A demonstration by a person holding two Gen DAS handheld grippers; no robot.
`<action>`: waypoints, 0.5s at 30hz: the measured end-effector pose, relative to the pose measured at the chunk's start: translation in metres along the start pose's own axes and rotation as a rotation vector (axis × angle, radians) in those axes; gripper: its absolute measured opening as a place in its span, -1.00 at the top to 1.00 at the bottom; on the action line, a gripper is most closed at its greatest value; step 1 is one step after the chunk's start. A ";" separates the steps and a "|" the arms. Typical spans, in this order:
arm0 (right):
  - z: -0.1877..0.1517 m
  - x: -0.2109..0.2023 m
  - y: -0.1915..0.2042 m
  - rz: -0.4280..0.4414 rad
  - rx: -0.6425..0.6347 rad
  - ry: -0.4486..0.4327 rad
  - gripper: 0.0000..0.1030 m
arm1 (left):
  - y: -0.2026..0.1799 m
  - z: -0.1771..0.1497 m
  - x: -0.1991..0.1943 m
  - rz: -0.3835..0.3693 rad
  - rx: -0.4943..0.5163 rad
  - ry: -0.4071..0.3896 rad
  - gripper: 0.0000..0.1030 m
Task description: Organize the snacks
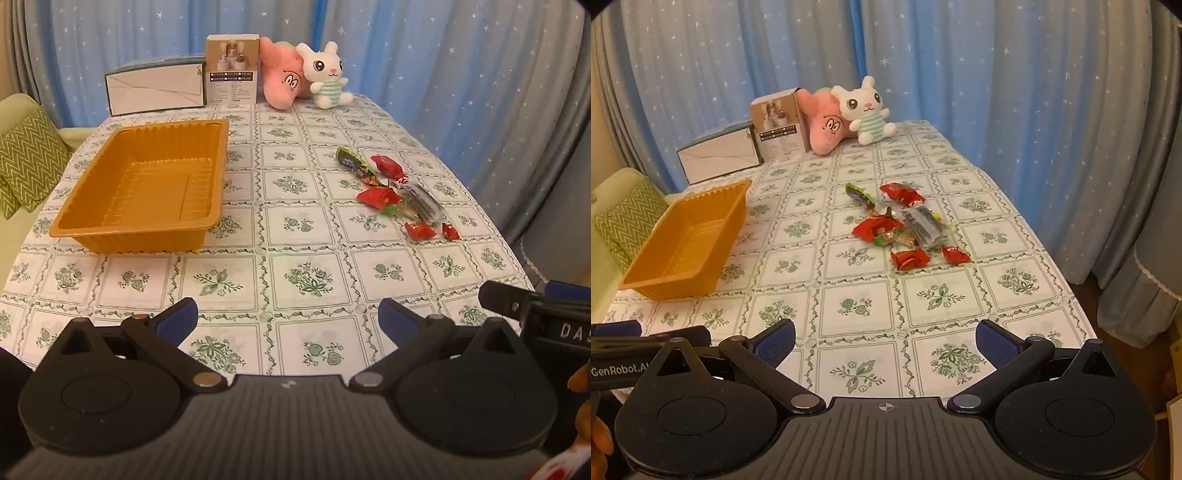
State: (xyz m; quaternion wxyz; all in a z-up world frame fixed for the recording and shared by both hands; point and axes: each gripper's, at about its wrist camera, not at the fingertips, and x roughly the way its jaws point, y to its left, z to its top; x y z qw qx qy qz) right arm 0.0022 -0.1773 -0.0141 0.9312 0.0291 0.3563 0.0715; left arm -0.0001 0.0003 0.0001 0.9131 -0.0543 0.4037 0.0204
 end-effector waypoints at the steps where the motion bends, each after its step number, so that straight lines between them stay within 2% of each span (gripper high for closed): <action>1: 0.000 0.000 0.000 0.005 0.004 0.002 -1.00 | 0.000 0.000 0.000 -0.004 -0.005 0.000 -1.00; 15: 0.002 -0.002 -0.008 0.005 0.009 0.006 -1.00 | -0.003 0.002 -0.003 -0.025 -0.013 -0.012 -1.00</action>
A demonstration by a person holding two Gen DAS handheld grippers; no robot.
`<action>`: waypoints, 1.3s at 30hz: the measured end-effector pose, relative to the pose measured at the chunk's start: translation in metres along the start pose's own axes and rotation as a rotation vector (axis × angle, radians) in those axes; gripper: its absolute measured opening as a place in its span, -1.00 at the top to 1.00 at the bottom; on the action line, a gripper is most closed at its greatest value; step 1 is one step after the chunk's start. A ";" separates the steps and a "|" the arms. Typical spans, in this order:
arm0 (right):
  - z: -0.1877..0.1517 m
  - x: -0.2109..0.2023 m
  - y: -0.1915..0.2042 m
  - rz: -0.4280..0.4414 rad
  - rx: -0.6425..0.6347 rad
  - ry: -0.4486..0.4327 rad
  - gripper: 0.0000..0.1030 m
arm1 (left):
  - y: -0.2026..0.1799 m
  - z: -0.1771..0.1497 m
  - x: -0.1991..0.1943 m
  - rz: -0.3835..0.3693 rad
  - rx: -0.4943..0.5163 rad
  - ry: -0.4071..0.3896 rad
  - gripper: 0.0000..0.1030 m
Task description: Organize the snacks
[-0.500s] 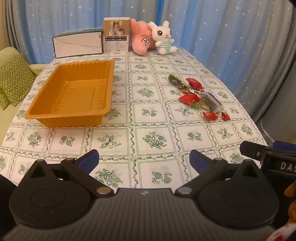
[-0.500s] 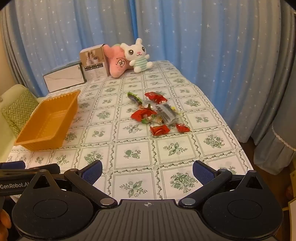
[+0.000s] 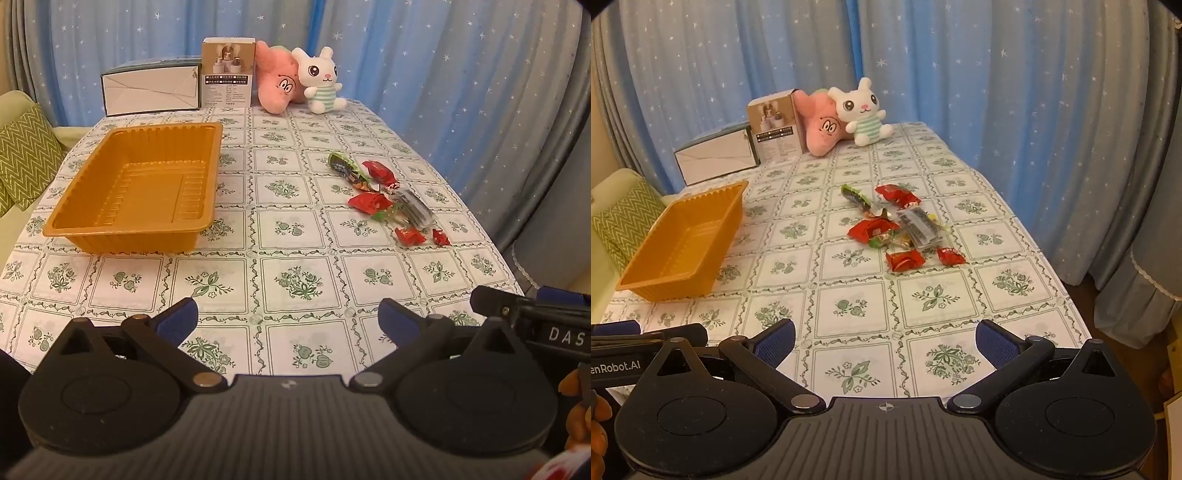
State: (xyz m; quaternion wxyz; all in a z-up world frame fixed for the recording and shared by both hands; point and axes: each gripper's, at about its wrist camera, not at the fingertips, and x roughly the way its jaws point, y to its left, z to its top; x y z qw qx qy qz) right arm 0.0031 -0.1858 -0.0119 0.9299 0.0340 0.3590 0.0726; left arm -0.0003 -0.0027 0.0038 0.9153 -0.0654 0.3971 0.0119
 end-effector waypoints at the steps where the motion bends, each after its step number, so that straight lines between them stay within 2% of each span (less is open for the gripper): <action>1: -0.001 0.000 0.002 -0.004 -0.004 -0.003 -1.00 | 0.000 0.000 0.000 0.000 -0.001 0.000 -1.00; 39: -0.001 0.000 0.004 -0.012 0.001 -0.008 -1.00 | 0.000 0.001 -0.004 -0.004 -0.002 -0.007 -1.00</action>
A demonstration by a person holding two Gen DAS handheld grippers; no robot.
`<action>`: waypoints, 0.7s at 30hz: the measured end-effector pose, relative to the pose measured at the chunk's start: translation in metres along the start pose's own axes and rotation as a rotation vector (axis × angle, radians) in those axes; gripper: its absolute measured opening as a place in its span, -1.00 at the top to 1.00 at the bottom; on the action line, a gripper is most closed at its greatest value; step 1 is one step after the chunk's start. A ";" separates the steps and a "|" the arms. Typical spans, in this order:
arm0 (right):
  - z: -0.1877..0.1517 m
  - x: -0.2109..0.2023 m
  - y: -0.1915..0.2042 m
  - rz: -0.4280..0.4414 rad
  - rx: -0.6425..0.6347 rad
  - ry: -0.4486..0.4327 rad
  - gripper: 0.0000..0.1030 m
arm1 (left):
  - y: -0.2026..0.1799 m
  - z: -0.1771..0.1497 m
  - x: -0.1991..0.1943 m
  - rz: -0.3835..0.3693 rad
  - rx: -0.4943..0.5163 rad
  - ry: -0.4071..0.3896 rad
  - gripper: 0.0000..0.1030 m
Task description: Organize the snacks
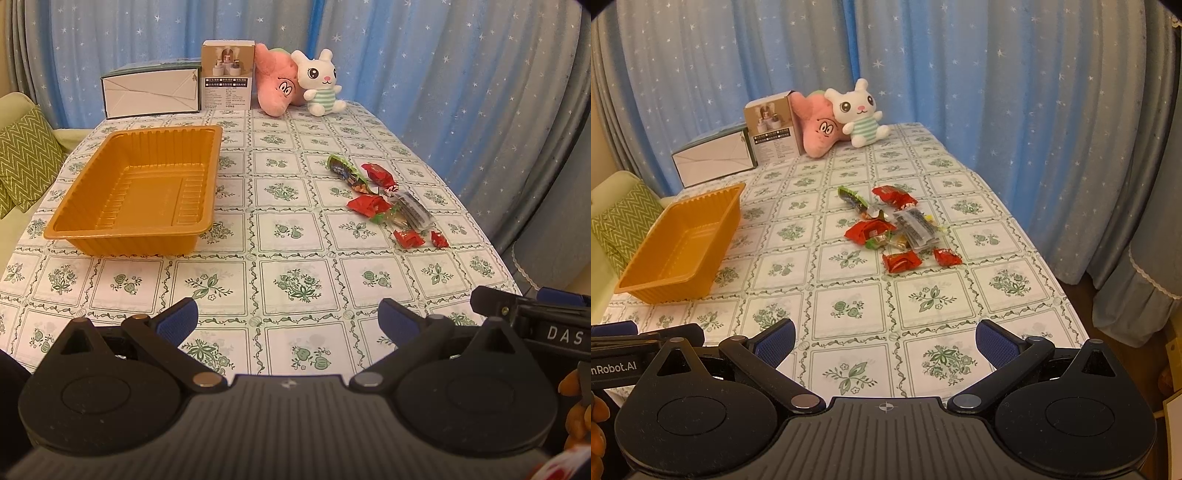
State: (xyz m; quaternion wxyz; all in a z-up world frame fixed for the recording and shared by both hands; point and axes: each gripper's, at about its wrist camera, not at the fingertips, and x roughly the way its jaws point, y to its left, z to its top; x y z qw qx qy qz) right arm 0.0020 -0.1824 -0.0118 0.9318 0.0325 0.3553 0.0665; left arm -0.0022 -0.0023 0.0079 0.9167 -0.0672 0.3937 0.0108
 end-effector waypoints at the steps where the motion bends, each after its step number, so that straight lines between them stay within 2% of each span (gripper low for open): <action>1: 0.000 0.000 0.000 -0.001 -0.001 0.000 -1.00 | 0.000 0.000 0.000 0.001 0.000 0.000 -1.00; 21: -0.001 0.002 -0.002 -0.002 0.003 0.005 -1.00 | -0.002 -0.001 -0.002 -0.001 -0.001 -0.002 -1.00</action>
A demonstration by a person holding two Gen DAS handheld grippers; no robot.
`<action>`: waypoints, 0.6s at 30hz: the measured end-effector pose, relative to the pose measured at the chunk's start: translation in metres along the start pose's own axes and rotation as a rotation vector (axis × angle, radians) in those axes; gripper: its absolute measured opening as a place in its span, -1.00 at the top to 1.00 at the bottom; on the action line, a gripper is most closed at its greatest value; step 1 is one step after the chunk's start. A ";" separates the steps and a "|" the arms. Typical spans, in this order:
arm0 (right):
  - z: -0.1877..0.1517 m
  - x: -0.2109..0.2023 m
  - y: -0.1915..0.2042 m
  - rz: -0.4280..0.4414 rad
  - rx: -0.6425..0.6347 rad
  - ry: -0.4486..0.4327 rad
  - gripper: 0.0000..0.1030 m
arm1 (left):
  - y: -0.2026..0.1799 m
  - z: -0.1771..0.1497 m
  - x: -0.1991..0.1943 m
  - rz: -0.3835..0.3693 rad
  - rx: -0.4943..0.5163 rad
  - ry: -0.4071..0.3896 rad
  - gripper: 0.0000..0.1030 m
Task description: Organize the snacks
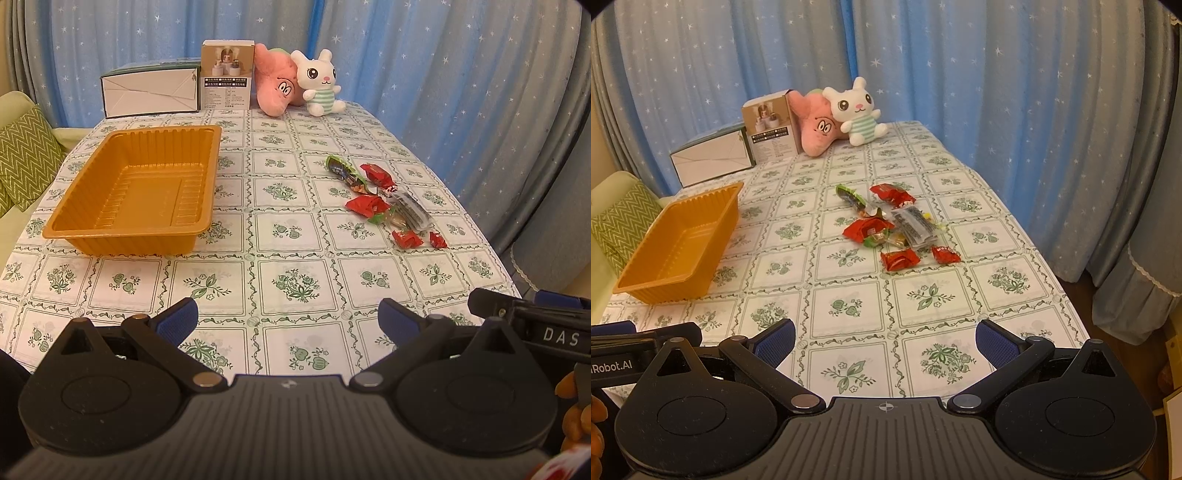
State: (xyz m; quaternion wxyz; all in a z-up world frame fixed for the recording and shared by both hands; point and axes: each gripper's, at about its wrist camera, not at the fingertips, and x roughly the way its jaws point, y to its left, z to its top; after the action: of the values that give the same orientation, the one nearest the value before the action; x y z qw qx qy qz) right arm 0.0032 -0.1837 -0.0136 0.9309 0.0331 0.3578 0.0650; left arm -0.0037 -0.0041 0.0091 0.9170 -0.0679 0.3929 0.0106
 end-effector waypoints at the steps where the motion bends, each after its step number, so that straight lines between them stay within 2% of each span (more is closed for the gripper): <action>1: 0.000 0.000 0.000 0.000 -0.001 -0.001 -1.00 | 0.000 0.000 -0.001 -0.001 0.000 -0.001 -1.00; 18: 0.000 0.002 -0.004 -0.009 0.017 -0.007 -1.00 | -0.004 0.004 0.002 -0.025 -0.003 -0.008 -1.00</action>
State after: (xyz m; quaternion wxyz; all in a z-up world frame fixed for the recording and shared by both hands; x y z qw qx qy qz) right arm 0.0046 -0.1872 -0.0153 0.9321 0.0396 0.3555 0.0576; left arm 0.0010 -0.0076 0.0106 0.9184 -0.0740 0.3886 0.0002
